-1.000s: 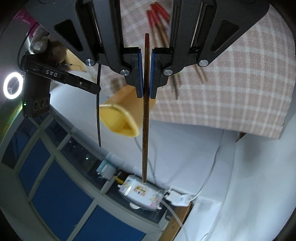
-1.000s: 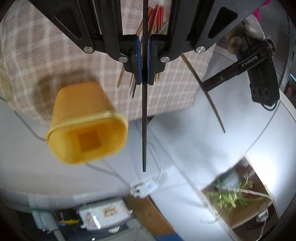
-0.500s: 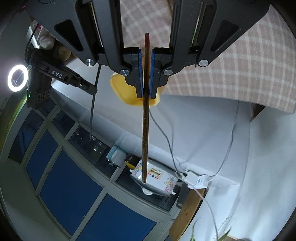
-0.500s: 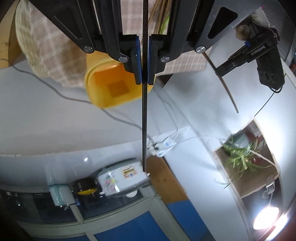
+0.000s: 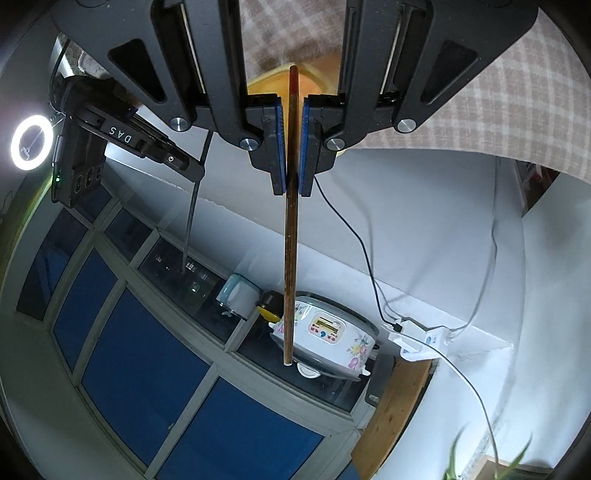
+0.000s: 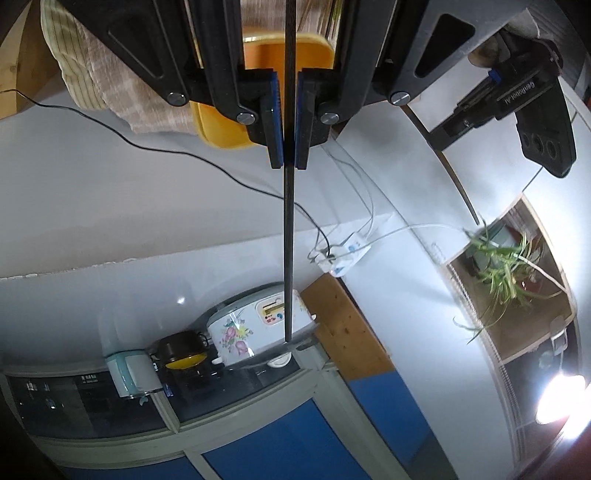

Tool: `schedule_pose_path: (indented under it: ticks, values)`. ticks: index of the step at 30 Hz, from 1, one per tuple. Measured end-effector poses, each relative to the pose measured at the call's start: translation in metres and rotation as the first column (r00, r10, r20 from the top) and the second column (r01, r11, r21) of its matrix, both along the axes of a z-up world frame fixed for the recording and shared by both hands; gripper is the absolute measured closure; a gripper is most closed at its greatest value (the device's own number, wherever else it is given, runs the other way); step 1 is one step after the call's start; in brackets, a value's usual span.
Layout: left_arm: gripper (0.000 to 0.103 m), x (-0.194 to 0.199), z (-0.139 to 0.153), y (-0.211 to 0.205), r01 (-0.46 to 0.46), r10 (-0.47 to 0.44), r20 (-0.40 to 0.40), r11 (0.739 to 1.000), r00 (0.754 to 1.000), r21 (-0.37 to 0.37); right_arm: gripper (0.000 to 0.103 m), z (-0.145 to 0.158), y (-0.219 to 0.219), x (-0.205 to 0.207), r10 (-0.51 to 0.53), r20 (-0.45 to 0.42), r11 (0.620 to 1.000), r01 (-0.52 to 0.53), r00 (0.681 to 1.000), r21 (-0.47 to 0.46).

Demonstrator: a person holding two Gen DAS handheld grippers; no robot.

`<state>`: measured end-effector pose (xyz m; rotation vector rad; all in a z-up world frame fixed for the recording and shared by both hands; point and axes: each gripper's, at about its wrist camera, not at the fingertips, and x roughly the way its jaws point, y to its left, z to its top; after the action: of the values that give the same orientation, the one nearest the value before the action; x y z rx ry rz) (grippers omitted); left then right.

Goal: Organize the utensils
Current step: 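Lift both held chopsticks and carry them over the yellow bin, then open both tools to drop the chopsticks into the yellow bin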

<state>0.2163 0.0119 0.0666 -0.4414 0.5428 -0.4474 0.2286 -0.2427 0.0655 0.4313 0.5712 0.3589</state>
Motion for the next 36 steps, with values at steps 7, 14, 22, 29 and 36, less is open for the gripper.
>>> schedule_pose_path:
  ticks: [7,14,22,29,36]
  values:
    - [0.099,0.018,-0.006,-0.006,-0.009,0.008,-0.012,1.0,1.0,-0.024,0.1,-0.002,-0.011,0.017,-0.046,0.012,0.998,0.045,0.999,0.035]
    - [0.099,0.023,-0.014,-0.018,0.003,-0.003,-0.028,1.0,1.0,-0.007,0.1,-0.01,-0.001,0.033,-0.067,0.019,0.998,0.067,0.998,-0.013]
    - [0.099,0.017,-0.027,-0.03,0.031,-0.03,-0.058,0.999,0.998,0.02,0.099,-0.027,0.011,0.032,-0.025,-0.031,0.997,0.023,0.999,-0.074]
    - [0.099,0.012,-0.033,-0.036,0.049,-0.046,-0.075,0.998,0.996,0.038,0.098,-0.03,0.01,0.02,0.007,-0.067,0.995,-0.014,0.998,-0.101]
    - [0.065,-0.003,-0.028,-0.037,0.032,-0.028,-0.052,0.996,0.998,0.086,0.062,-0.027,0.008,0.006,0.006,-0.066,0.989,-0.015,0.998,-0.145]
